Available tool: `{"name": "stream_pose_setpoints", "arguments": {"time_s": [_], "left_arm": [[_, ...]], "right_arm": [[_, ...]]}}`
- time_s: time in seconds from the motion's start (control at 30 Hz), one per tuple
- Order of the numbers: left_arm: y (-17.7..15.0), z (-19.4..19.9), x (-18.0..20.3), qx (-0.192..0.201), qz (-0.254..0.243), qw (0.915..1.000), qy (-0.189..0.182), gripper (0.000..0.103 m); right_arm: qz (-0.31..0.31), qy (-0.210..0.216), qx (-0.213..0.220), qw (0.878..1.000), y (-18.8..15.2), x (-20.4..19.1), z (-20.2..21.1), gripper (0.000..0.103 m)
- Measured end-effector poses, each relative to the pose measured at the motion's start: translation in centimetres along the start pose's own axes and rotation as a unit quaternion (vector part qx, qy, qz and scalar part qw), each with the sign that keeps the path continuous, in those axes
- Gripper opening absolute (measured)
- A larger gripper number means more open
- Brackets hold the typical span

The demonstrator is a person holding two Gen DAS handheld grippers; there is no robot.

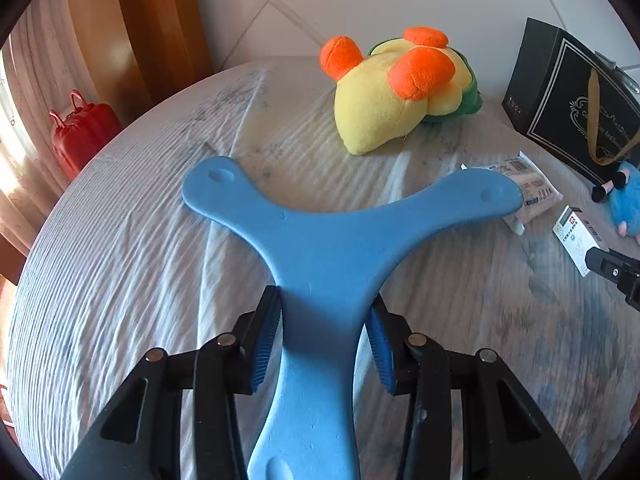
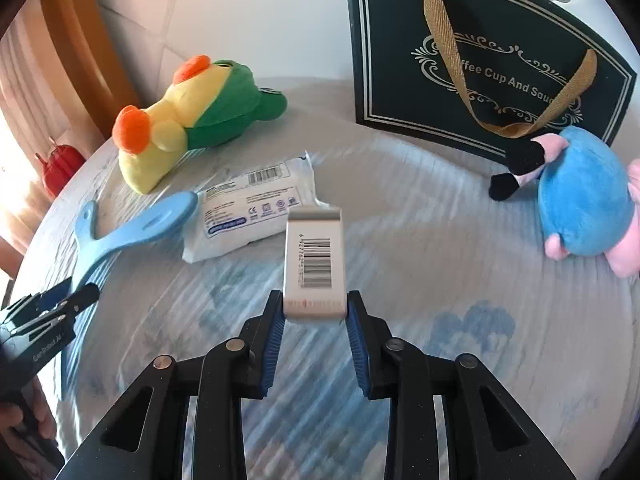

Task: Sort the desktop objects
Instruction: 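Grasp the small white medicine box with the right gripper, then grasp the blue boomerang with the left gripper while the right gripper holds the box, then carry the boomerang and medicine box into the blue bin and release both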

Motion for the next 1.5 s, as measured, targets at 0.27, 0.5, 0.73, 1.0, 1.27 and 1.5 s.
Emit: {"name": "stream_pose_setpoints", "arguments": {"time_s": [0.27,0.5,0.73,1.0,1.27,1.5], "left_arm": [[-3.3,4.4,-2.2,0.002,0.006,1.0000,0.001,0.029],[-7.2,4.7,-2.6,-0.066,-0.003,0.9968,-0.045,0.039],[-7.0,5.5,-3.0,-0.052,-0.030,0.9972,-0.044,0.077],[-6.9,1.6,-2.5,-0.063,-0.028,0.9969,-0.037,0.078],[-4.5,1.5,-3.0,-0.028,-0.003,0.9991,-0.033,0.037],[-3.1,7.0,-3.7,0.025,-0.014,0.9991,-0.030,0.033]], "right_arm": [[0.007,-0.002,-0.005,1.000,-3.6,-2.7,4.7,0.030],[-0.031,0.003,-0.077,0.997,-9.8,-2.3,5.3,0.039],[-0.055,0.011,-0.092,0.994,-12.7,-1.1,6.2,0.064],[-0.041,0.013,-0.087,0.995,-11.1,-1.6,5.0,0.064],[-0.003,-0.015,-0.093,0.996,-9.3,-2.6,1.9,0.030],[0.020,0.007,-0.059,0.998,-8.5,-5.6,5.2,0.030]]}}
Point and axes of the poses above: each gripper's, at about its wrist camera, not at the fingertips, and z roughly against the way its jaws point, x to its right, y to its top, the point moved 10 cm from there along -z, roughly the way its jaws point, and after that the axes turned 9 degrees about y, right-handed, at the moved point
